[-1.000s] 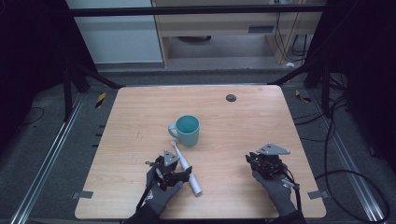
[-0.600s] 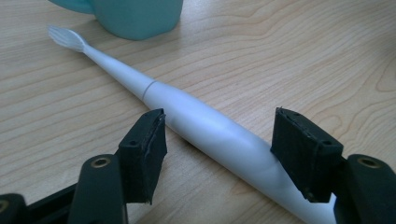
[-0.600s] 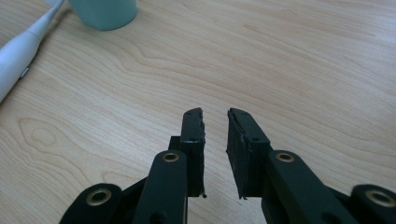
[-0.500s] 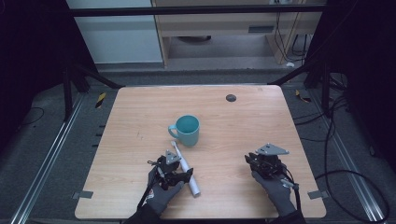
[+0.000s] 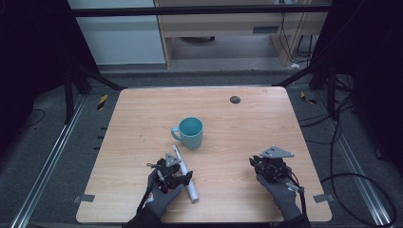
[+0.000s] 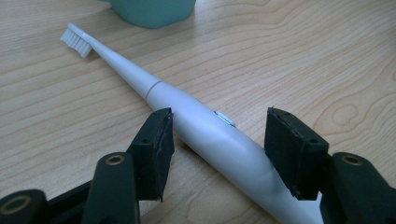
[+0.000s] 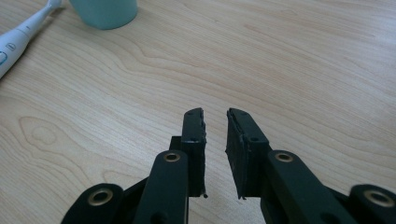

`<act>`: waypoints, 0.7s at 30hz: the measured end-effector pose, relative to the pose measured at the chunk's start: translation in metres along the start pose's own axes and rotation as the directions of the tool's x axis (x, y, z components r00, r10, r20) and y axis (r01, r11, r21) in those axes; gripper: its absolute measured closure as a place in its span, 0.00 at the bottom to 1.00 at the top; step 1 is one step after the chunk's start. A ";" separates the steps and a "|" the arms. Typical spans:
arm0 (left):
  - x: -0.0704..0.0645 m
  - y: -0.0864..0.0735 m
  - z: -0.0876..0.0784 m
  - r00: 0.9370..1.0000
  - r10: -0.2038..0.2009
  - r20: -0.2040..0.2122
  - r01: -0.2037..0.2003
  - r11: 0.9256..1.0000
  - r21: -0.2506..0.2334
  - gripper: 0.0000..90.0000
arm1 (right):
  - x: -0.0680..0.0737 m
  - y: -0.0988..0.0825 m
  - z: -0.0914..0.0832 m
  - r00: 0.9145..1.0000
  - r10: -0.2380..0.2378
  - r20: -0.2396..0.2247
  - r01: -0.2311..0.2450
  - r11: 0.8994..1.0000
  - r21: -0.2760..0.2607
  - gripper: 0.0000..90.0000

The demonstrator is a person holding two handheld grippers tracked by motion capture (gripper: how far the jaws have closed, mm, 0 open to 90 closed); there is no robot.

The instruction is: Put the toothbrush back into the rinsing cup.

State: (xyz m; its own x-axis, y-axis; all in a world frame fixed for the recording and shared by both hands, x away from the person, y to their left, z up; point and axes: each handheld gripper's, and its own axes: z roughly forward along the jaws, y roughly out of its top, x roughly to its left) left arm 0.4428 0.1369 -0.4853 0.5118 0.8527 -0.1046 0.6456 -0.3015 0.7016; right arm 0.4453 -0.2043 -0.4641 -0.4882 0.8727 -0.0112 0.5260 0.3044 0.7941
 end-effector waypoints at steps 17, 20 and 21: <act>0.011 -0.004 -0.010 1.000 0.003 -0.023 -0.003 1.000 0.015 0.54 | 0.000 0.000 0.000 1.000 0.000 -0.004 0.000 1.000 0.001 0.86; 0.012 -0.005 -0.011 1.000 -0.002 -0.029 0.002 1.000 0.014 0.56 | 0.000 0.000 0.000 1.000 0.001 -0.004 -0.001 1.000 0.002 0.86; 0.013 -0.005 -0.011 1.000 -0.003 -0.028 0.004 1.000 0.014 0.56 | 0.000 0.000 0.000 1.000 0.001 -0.005 -0.001 1.000 0.001 0.86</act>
State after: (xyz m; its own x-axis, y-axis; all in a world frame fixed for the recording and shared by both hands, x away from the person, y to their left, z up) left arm 0.4398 0.1538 -0.4827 0.4936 0.8653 -0.0872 0.6556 -0.3043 0.6911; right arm 0.4449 -0.2040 -0.4637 -0.4907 0.8713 -0.0075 0.5276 0.3040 0.7932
